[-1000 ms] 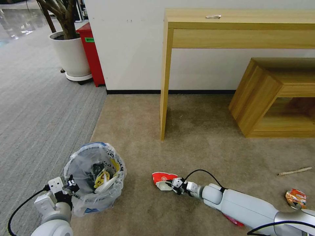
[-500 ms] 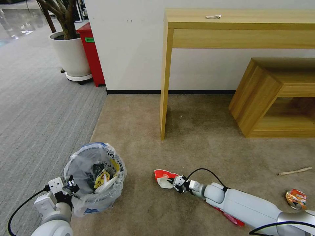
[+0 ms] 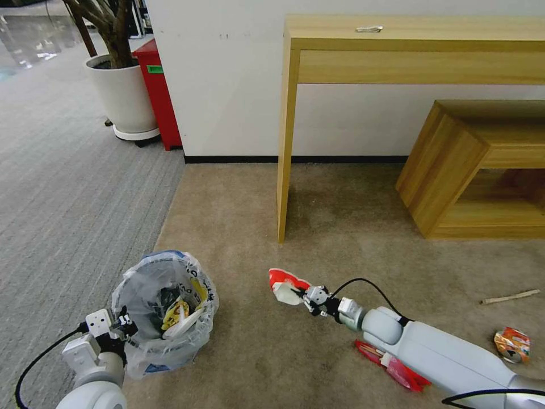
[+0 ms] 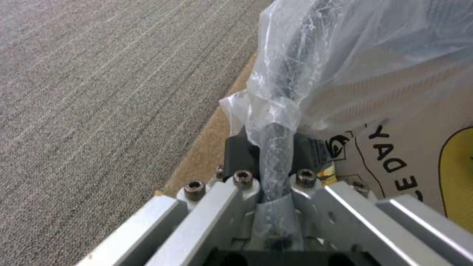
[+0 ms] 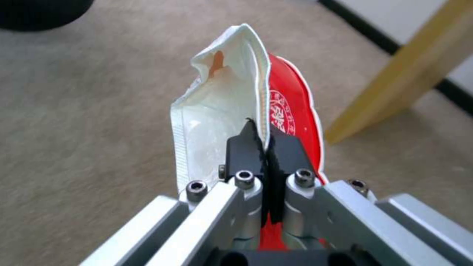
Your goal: Pick up the trash bin and place the garbage on the floor into it.
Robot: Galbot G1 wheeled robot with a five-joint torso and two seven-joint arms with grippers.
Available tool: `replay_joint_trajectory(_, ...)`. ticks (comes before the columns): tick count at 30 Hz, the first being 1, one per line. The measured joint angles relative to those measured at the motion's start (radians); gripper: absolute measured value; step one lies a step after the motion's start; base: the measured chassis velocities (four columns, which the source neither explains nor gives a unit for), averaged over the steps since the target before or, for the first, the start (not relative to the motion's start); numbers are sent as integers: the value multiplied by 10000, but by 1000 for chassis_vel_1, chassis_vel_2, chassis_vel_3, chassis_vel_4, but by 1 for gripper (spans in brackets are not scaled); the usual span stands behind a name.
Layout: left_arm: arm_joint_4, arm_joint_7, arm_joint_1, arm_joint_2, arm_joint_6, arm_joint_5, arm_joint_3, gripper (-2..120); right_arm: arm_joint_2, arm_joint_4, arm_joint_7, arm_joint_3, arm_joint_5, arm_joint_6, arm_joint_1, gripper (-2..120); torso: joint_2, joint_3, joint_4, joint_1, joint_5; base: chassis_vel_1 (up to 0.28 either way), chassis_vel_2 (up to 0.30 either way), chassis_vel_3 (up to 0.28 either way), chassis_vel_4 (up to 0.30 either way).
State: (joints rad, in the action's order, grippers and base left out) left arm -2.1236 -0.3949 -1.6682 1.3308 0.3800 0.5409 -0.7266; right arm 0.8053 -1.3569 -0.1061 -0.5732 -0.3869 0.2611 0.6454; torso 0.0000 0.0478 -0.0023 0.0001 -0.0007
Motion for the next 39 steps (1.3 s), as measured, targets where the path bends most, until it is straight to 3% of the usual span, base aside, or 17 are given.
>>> replay_joint_trajectory(12, 81, 4, 55, -286, 119, 32, 232, 0, -760, -1239, -339, 2202, -196, 370, 773, 0, 0, 0, 0, 0, 0, 0, 0, 0, 0)
replay_joint_trajectory(20, -104, -125, 65, -626, 430, 488, 251, 0, -1085, -2274, -411, 2721, -594, 379, 787, 0, 0, 0, 1, 0, -2, 0, 0, 0, 0)
replay_joint_trajectory(30, -1148, -720, 82, -1407, 1289, 2365, -133, 0, -1314, -3413, -435, 2777, -818, 131, 346, 0, 0, 0, 1, 0, -1, 0, 0, 0, 0)
replay_joint_trajectory(39, -1551, -1306, 375, -2211, 1667, 3817, -549, 0, -1599, -3808, -374, 2954, -785, 107, 511, 0, 0, 0, 0, 0, -1, 0, 0, 0, 0)
